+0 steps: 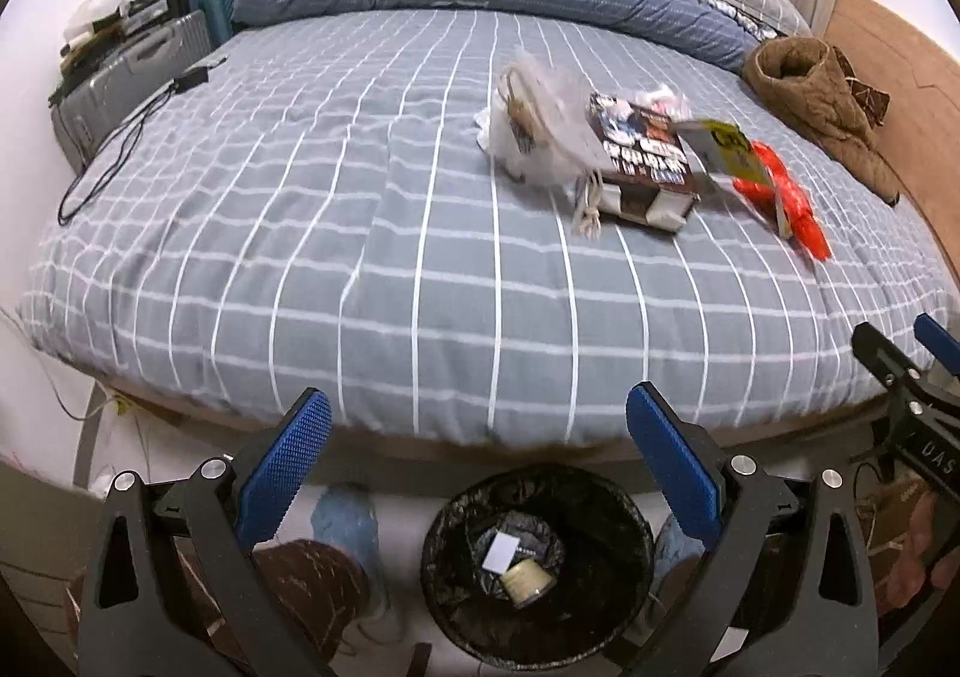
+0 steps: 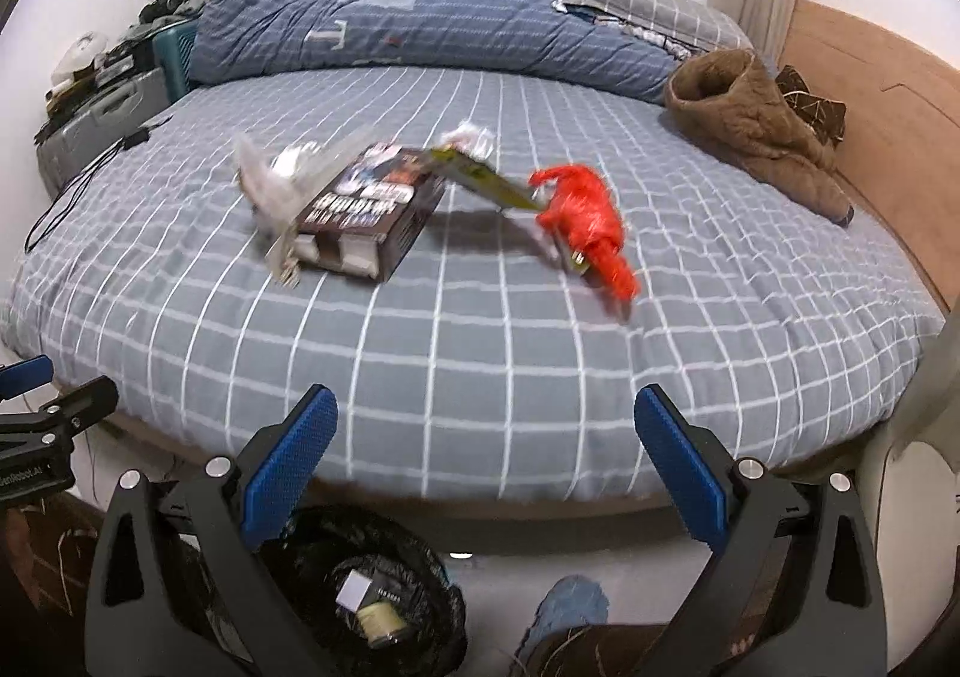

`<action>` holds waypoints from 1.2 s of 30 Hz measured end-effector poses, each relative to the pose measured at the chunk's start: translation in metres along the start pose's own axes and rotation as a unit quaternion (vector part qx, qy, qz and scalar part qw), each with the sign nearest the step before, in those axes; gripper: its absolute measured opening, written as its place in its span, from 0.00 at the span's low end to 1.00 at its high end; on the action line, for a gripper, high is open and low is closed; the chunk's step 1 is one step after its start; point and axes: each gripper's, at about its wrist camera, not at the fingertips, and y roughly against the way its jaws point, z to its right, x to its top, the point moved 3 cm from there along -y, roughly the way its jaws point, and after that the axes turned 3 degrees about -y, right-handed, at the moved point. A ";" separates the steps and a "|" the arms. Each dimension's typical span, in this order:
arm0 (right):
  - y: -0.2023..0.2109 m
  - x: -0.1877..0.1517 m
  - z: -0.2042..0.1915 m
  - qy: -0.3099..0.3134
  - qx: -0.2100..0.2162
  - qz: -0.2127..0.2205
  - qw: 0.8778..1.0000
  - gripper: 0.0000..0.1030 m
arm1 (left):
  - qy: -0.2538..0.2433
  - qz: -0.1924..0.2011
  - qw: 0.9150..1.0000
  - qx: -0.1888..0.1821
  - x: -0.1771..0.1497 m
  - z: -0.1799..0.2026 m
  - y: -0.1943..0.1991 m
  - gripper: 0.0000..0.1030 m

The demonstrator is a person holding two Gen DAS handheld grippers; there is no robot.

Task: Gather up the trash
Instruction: 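Move both tools back toward the remaining trash on the bed, then grasp the clear string bag with the left tool while the right tool grasps the red bag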

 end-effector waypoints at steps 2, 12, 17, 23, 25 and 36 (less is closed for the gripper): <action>-0.004 0.009 0.005 -0.002 -0.003 0.004 1.000 0.93 | 0.002 0.003 1.000 0.001 0.011 -0.001 -0.003 0.94; -0.029 0.049 0.028 -0.013 -0.006 0.013 1.000 0.93 | -0.002 0.014 1.000 -0.008 0.058 0.013 -0.020 0.94; -0.047 0.064 0.039 -0.019 -0.010 0.013 1.000 0.93 | -0.007 0.020 1.000 -0.021 0.080 0.026 -0.029 0.94; -0.076 0.087 0.048 -0.018 -0.015 0.015 1.000 0.89 | -0.029 0.024 0.999 -0.028 0.108 0.045 -0.048 0.94; -0.085 0.094 0.051 -0.020 -0.016 0.016 1.000 0.88 | -0.028 0.022 0.999 -0.025 0.119 0.046 -0.060 0.94; -0.158 0.132 0.083 -0.046 -0.027 -0.010 0.999 0.78 | -0.008 0.007 1.000 -0.024 0.163 0.036 -0.123 0.93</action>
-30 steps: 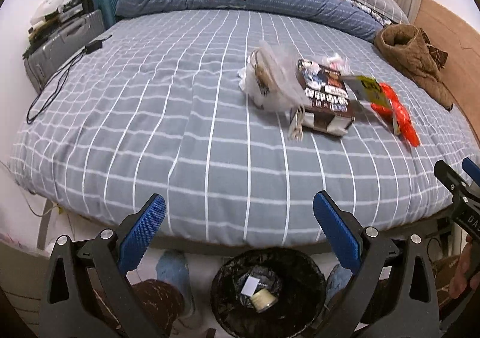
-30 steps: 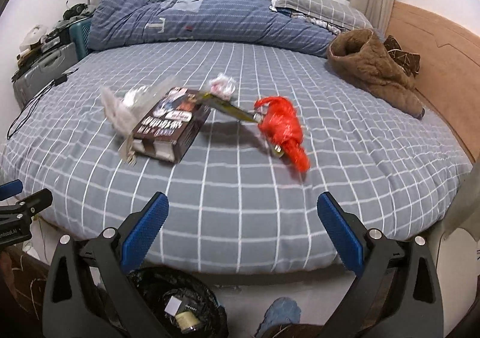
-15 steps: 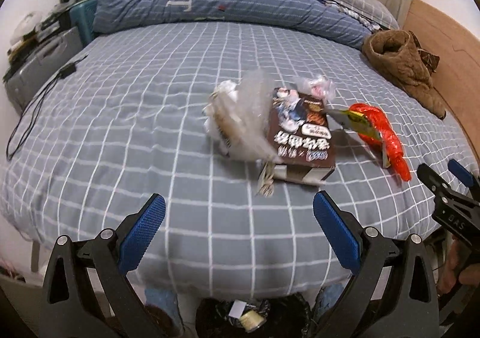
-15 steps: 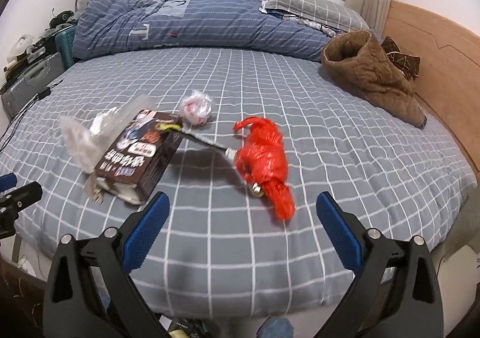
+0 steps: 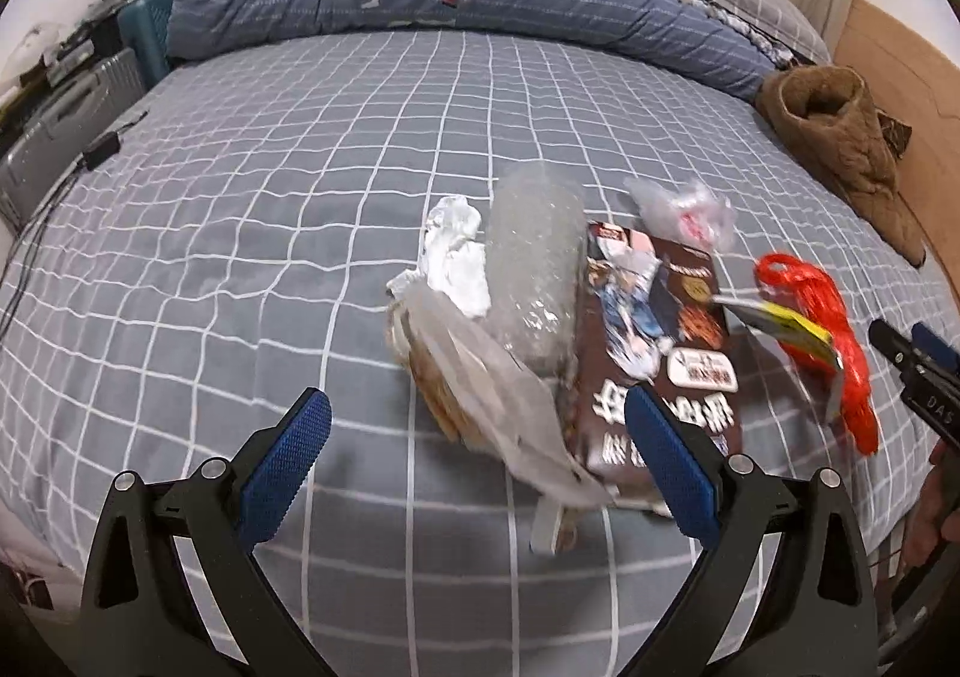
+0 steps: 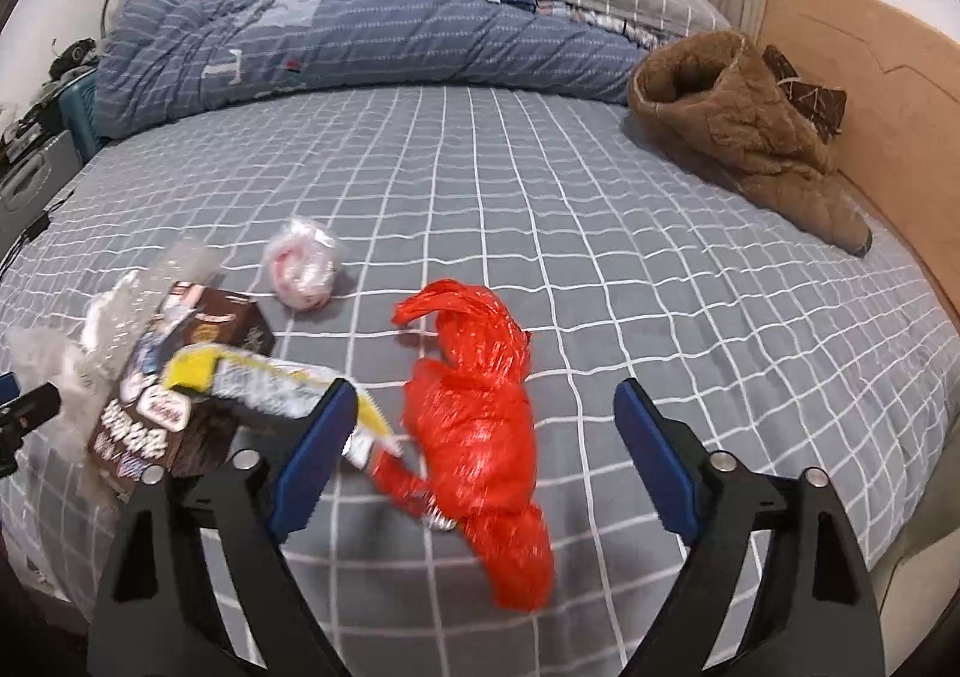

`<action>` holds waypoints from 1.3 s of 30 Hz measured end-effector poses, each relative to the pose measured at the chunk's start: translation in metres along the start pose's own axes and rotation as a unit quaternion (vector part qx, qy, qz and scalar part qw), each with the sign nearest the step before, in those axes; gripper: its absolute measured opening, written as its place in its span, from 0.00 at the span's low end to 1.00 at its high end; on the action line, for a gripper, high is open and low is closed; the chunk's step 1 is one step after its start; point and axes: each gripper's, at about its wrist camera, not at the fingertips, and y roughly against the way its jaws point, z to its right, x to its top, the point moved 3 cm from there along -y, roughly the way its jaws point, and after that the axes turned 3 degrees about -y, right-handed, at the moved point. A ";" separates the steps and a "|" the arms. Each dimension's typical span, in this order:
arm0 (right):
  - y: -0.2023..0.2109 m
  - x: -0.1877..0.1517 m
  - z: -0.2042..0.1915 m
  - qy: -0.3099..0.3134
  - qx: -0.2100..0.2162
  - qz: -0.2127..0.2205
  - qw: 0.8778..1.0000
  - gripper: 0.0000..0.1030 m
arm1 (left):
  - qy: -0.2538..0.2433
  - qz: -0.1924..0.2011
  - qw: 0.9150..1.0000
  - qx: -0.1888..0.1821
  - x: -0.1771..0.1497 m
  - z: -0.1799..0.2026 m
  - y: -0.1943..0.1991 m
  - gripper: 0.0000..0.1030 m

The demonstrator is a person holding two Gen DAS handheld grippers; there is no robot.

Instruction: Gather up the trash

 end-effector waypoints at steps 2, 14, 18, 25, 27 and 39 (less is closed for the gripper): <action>-0.014 -0.001 0.002 -0.004 0.001 -0.012 1.000 0.74 | 0.007 0.000 1.000 -0.006 0.002 -0.003 -0.006 0.91; -0.058 -0.021 0.005 -0.028 0.023 -0.082 0.996 0.47 | 0.020 -0.033 0.998 -0.041 -0.005 -0.011 -0.039 0.55; -0.057 -0.022 0.005 -0.029 0.019 -0.082 0.996 0.41 | 0.012 -0.038 0.998 -0.050 -0.006 -0.004 -0.042 0.36; -0.050 -0.021 0.006 -0.038 0.016 -0.070 0.997 0.38 | -0.001 -0.027 0.998 -0.050 -0.005 0.003 -0.035 0.28; -0.048 -0.018 0.007 -0.040 0.015 -0.065 0.997 0.38 | -0.001 -0.021 0.999 -0.049 -0.005 0.002 -0.031 0.28; -0.027 -0.006 0.005 -0.043 0.010 -0.033 0.998 0.38 | -0.008 0.007 0.999 -0.041 0.001 -0.001 -0.005 0.28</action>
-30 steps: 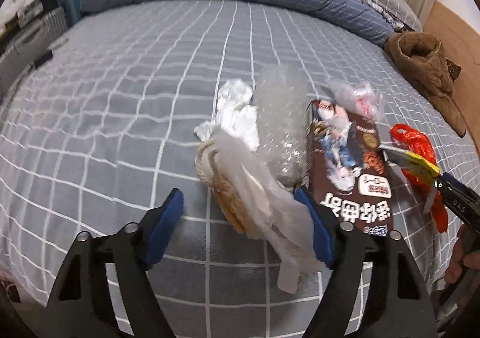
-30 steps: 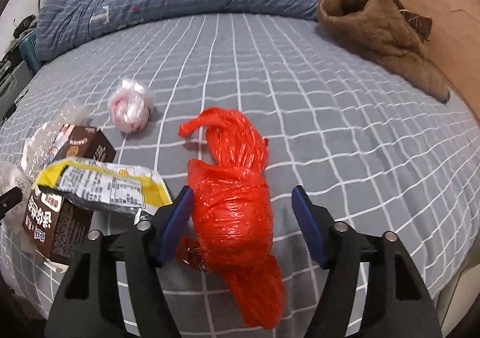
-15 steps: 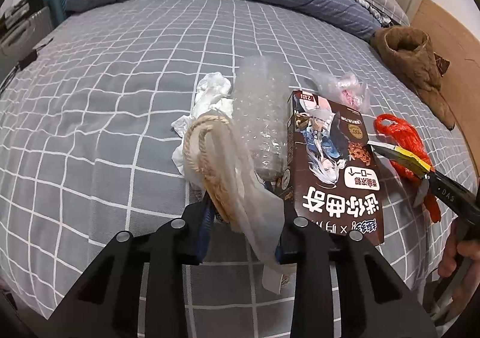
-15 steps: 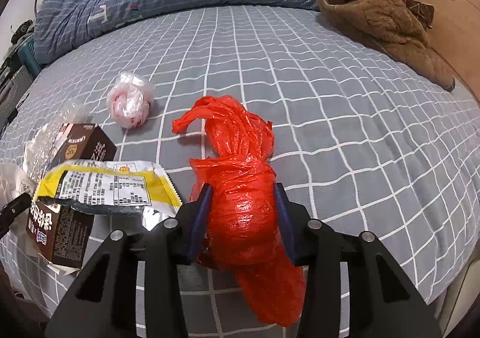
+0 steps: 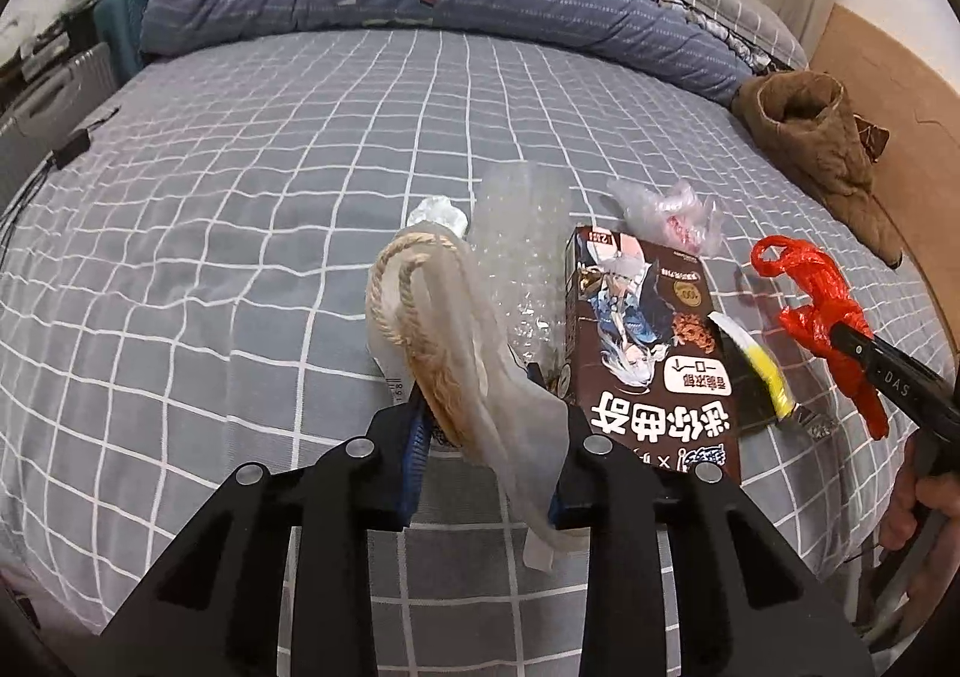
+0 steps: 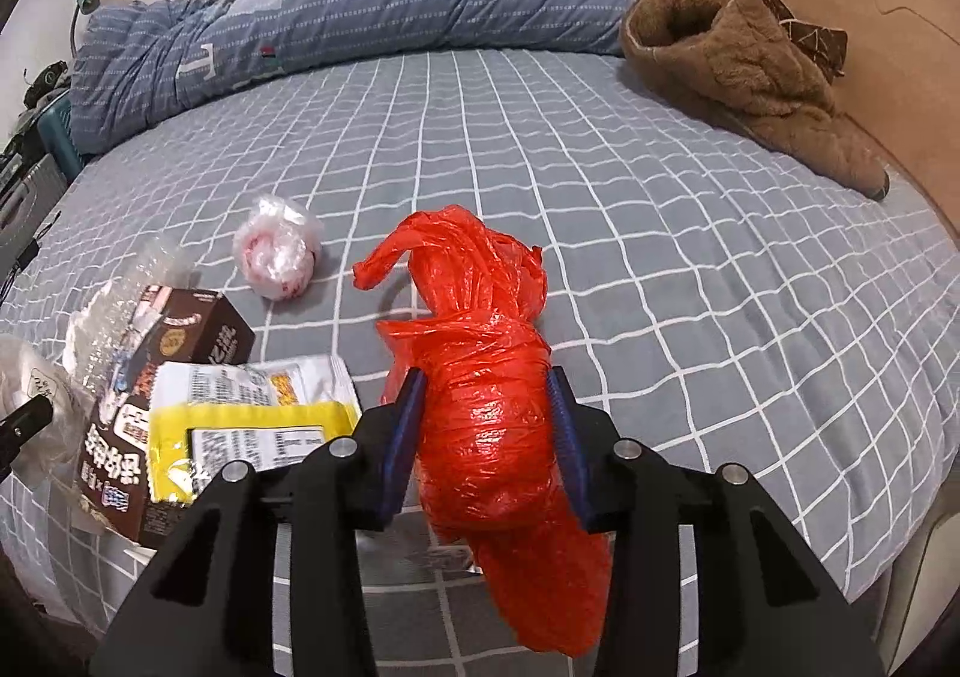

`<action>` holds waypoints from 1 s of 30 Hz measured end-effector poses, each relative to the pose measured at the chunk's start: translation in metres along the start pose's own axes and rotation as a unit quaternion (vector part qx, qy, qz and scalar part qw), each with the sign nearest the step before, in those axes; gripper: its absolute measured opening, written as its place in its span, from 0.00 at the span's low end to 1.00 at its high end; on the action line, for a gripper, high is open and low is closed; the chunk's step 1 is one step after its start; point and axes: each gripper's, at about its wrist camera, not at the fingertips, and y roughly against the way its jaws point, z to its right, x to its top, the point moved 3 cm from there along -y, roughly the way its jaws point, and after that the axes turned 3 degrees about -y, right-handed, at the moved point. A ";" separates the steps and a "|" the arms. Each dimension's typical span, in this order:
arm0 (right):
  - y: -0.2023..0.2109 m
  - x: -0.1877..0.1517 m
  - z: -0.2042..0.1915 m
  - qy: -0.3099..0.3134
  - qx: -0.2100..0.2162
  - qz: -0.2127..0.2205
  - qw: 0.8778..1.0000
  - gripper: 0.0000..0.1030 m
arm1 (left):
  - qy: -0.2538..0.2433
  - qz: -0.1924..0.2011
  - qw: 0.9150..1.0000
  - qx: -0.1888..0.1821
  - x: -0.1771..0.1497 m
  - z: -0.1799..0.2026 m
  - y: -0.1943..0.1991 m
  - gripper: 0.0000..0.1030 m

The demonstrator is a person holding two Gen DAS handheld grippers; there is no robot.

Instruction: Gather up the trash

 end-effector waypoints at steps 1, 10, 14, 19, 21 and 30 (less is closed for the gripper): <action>0.003 0.001 -0.001 0.000 0.000 0.003 1.000 0.38 | -0.001 0.002 1.000 0.001 0.000 0.000 0.002 0.28; 0.031 0.002 -0.014 0.009 0.005 0.028 1.000 0.38 | -0.007 0.013 1.000 0.008 -0.001 -0.001 0.020 0.28; 0.045 -0.003 -0.023 0.017 0.007 0.040 0.999 0.38 | -0.013 0.019 1.000 0.012 -0.005 0.000 0.031 0.28; 0.061 -0.009 -0.030 0.025 0.013 0.050 0.998 0.38 | -0.020 0.025 0.999 0.015 -0.012 0.004 0.045 0.28; 0.067 -0.011 -0.033 0.028 0.019 0.053 0.998 0.38 | -0.020 0.027 0.999 0.019 -0.017 0.005 0.052 0.28; 0.106 -0.026 -0.048 0.047 0.054 0.062 0.995 0.38 | -0.010 0.026 0.999 0.029 -0.040 0.013 0.087 0.28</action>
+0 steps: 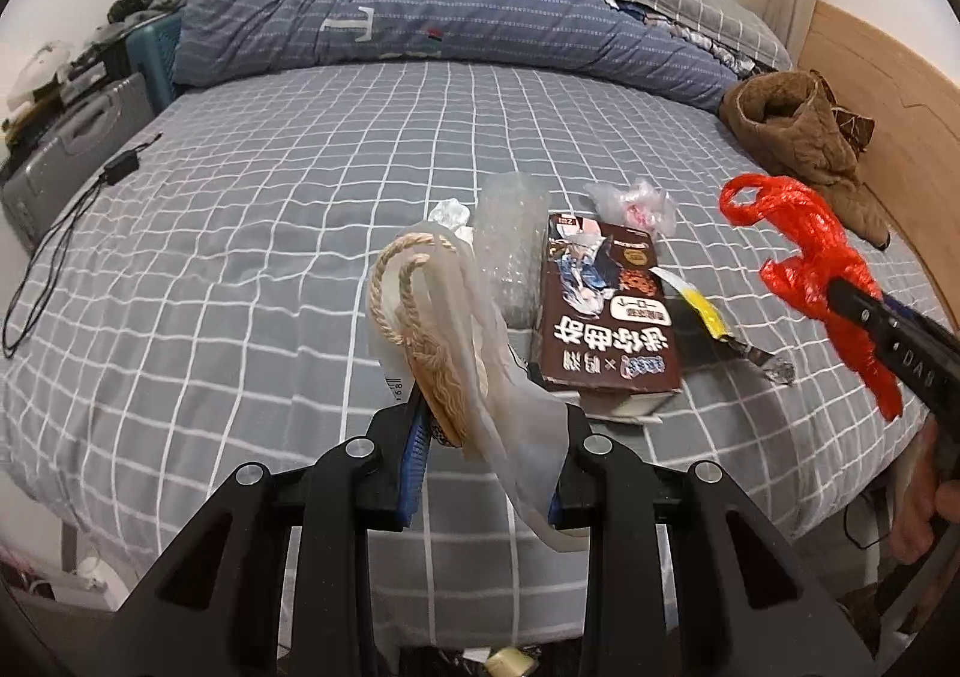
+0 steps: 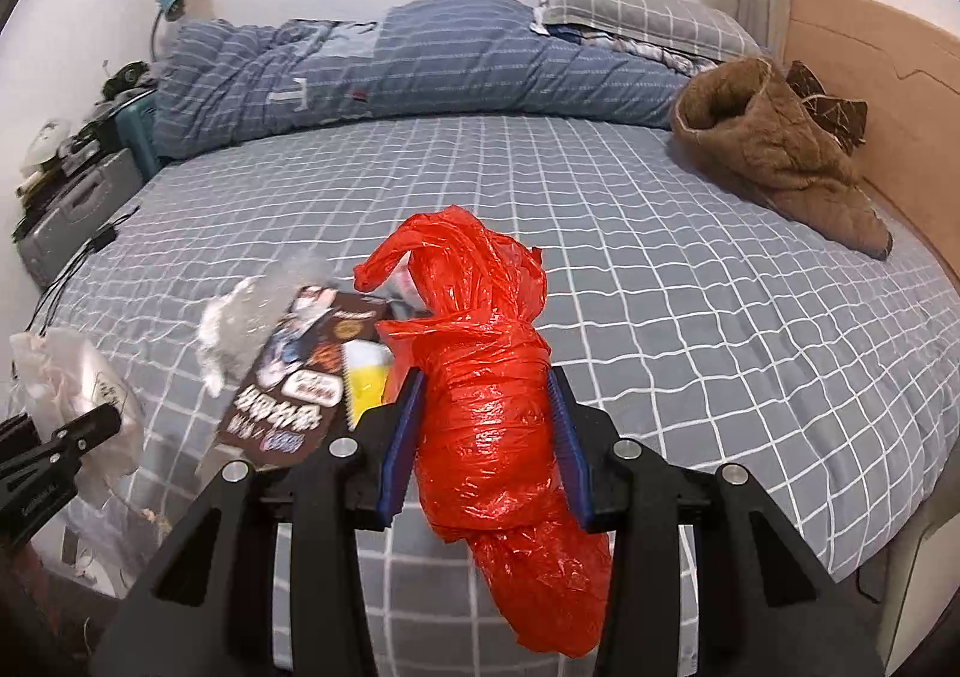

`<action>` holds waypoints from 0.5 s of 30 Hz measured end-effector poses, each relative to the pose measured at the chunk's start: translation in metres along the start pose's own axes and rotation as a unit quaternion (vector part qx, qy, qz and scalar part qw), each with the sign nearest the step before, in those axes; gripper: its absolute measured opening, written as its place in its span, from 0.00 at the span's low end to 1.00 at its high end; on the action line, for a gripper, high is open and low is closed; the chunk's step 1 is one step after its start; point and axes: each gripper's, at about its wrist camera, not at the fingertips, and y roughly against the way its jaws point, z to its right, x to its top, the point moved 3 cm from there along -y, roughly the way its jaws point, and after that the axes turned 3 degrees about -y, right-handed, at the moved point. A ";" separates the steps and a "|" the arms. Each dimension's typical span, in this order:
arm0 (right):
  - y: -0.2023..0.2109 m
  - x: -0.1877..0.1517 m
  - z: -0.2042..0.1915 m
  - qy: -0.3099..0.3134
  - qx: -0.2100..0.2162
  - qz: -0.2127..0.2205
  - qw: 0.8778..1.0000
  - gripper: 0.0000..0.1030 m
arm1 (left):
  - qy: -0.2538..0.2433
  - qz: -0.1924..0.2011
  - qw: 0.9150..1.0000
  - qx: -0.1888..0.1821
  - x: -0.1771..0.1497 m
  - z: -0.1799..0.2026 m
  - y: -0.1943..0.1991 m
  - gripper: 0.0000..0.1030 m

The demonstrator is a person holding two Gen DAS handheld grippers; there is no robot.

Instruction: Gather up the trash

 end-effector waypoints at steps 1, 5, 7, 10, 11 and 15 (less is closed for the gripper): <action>0.006 -0.003 -0.002 0.005 0.003 0.000 1.000 0.38 | 0.006 -0.001 1.000 -0.001 -0.003 0.000 0.006 0.28; 0.028 -0.012 -0.005 0.012 0.012 0.004 1.000 0.38 | 0.015 -0.002 1.000 0.003 -0.012 0.000 0.026 0.28; 0.038 -0.015 -0.008 0.012 0.016 0.007 1.000 0.38 | 0.016 0.000 1.000 0.003 -0.015 0.002 0.035 0.28; 0.050 -0.018 -0.012 0.014 0.020 0.011 1.000 0.38 | 0.014 0.007 1.000 0.003 -0.017 0.005 0.048 0.28; 0.052 -0.019 -0.012 0.014 0.020 0.011 1.000 0.38 | 0.013 0.007 1.000 0.004 -0.018 0.006 0.050 0.28; 0.059 -0.028 -0.018 0.015 0.022 0.010 1.000 0.38 | 0.011 0.010 1.000 0.000 -0.021 0.010 0.058 0.28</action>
